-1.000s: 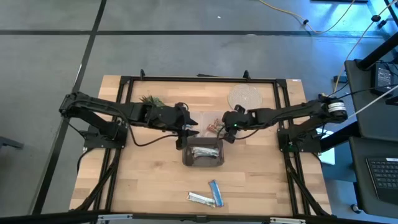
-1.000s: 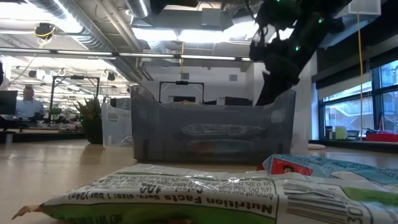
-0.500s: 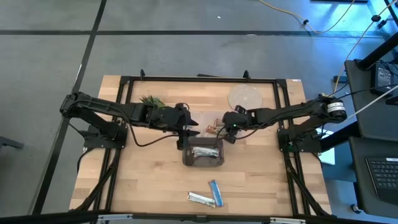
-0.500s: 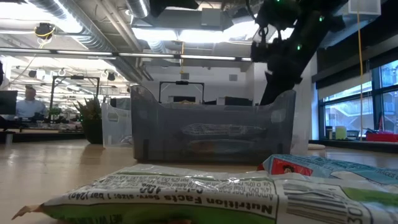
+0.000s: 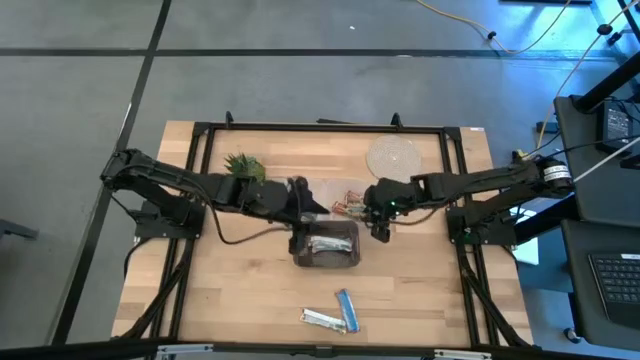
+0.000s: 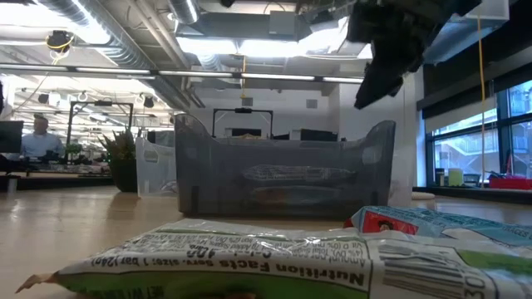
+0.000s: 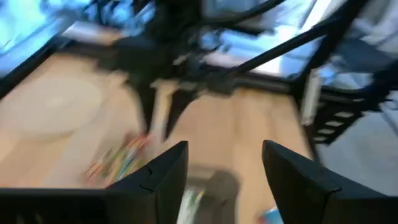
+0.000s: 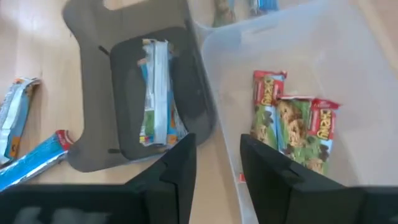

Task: Pick and place Granola Bars by type
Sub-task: Put the yellow granola bar into the black bin

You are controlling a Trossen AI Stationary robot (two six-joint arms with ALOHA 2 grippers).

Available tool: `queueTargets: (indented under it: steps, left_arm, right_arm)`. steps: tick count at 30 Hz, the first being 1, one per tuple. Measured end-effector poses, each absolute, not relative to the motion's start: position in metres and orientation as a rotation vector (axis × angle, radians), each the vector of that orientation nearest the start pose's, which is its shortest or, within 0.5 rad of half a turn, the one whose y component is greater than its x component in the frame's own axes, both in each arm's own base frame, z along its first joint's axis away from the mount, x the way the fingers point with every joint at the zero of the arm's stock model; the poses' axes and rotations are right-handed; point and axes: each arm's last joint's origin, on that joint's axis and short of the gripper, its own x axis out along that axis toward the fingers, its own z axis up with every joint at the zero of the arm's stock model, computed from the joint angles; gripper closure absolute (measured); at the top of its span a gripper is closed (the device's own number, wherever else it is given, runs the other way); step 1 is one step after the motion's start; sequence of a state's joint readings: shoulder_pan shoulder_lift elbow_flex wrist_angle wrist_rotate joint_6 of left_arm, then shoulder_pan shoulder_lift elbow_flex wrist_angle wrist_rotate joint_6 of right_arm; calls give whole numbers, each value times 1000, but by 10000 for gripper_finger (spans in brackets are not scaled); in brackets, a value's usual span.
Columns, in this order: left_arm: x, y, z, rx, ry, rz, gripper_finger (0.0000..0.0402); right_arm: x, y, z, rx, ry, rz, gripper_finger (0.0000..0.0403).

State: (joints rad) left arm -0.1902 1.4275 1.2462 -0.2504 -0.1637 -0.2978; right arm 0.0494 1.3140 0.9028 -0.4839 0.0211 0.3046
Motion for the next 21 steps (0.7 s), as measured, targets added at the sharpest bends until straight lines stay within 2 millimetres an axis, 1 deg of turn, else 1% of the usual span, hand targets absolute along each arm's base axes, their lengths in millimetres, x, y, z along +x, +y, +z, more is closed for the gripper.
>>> queueTargets:
  steps: [5, 7, 9, 12, 16, 18, 21]
  left_arm:
    - [337, -80, 329, -149, 358, -82, 158]
    - [345, -89, 320, -118, 360, -161, 143]
    - [351, -98, 309, -126, 381, -246, 133]
    - [360, -111, 294, -205, 422, -330, 127]
    - [368, -129, 269, -305, 505, -336, 129]
    - [371, -138, 256, -303, 541, -330, 130]
    - [373, -153, 235, -239, 596, -352, 130]
  right_arm:
    - [257, 23, 245, 193, 867, -139, 276]
    - [257, 28, 245, 184, 869, -123, 276]
    - [256, 32, 245, 176, 878, -109, 276]
    - [254, 37, 244, 166, 885, -94, 276]
    - [253, 42, 244, 151, 896, -76, 276]
    - [253, 42, 244, 137, 899, -69, 276]
    - [252, 42, 243, 131, 903, -69, 276]
